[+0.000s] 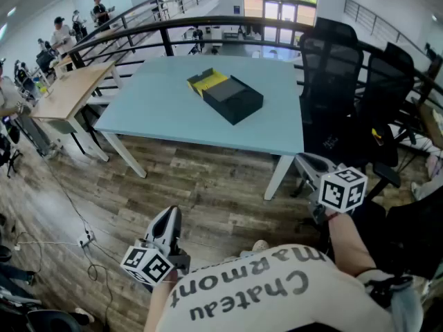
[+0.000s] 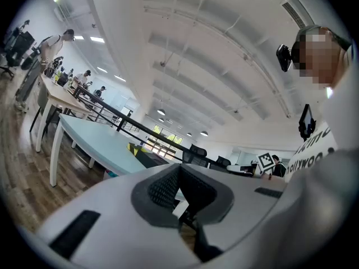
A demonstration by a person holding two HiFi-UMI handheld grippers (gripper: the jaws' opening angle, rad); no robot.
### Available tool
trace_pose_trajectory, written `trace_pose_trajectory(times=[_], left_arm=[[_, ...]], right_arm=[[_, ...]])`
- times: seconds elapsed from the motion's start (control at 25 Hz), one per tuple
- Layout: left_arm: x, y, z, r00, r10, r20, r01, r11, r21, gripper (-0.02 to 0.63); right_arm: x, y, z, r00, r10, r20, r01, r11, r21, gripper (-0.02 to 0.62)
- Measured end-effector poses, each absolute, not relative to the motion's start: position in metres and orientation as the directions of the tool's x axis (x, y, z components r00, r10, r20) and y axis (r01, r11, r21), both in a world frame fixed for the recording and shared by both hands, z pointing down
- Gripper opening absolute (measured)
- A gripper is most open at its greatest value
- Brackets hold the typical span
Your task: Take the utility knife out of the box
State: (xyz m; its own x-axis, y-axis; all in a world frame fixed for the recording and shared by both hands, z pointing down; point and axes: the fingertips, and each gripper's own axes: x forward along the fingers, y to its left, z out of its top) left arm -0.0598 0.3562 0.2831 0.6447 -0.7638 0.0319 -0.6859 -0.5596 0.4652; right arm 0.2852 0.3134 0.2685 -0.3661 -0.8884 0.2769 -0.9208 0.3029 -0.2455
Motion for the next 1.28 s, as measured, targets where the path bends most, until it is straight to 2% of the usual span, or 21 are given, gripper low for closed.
trace_pose_trajectory(times=[0.72, 1.28], left_arm=[[-0.055, 0.364, 0.293, 0.656, -0.752, 0.06, -0.684, -0.559, 0.469, 0.002], [-0.043, 0.24, 0.284, 0.583, -0.812, 0.025, -0.729, -0.509, 0.458, 0.002]], right_arm=[[0.296, 0.321, 0.289, -0.368, -0.882, 0.293, -0.91, 0.278, -0.307, 0.048], [0.301, 0.165, 0.287, -0.448, -0.845, 0.292, -0.881, 0.362, -0.305, 0.048]])
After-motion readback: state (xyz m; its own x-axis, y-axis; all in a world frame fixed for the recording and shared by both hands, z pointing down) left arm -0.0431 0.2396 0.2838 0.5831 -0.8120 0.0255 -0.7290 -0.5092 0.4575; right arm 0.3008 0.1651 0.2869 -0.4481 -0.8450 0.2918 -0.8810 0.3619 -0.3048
